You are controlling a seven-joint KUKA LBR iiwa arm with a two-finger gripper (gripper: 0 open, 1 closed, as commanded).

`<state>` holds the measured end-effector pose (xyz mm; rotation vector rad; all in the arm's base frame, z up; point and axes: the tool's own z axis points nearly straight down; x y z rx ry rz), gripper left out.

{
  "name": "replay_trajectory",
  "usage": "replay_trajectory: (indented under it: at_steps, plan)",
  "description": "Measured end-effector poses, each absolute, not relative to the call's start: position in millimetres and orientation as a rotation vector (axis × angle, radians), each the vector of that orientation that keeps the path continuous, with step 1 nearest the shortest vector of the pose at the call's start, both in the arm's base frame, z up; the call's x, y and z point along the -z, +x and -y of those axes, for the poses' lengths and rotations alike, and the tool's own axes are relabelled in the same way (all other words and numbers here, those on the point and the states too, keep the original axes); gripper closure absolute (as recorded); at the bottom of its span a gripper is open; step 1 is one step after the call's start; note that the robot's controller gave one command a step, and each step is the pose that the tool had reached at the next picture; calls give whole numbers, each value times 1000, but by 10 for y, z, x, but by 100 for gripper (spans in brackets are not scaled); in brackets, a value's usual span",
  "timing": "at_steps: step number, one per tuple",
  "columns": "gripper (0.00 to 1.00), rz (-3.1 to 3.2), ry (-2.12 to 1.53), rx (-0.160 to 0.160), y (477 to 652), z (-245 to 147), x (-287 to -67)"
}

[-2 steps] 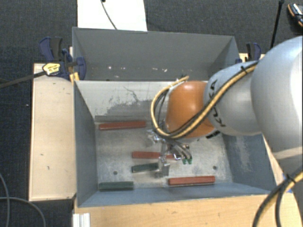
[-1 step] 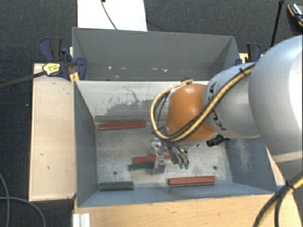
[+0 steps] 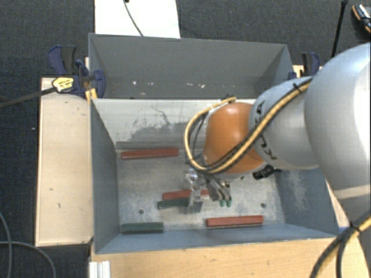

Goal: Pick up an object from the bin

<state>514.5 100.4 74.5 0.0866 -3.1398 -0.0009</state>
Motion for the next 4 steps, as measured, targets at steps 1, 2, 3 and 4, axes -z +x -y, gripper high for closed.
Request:
replay_trajectory:
  at_steps: [1,2,3,4]
  plan:
    - [100,3138,86,0,5135,-1002,-798]
    - [100,3141,85,1,5142,-1003,-895]
    - [100,3140,84,1,5139,-1002,-999]
    - [100,3145,83,2,5150,-1003,-1108]
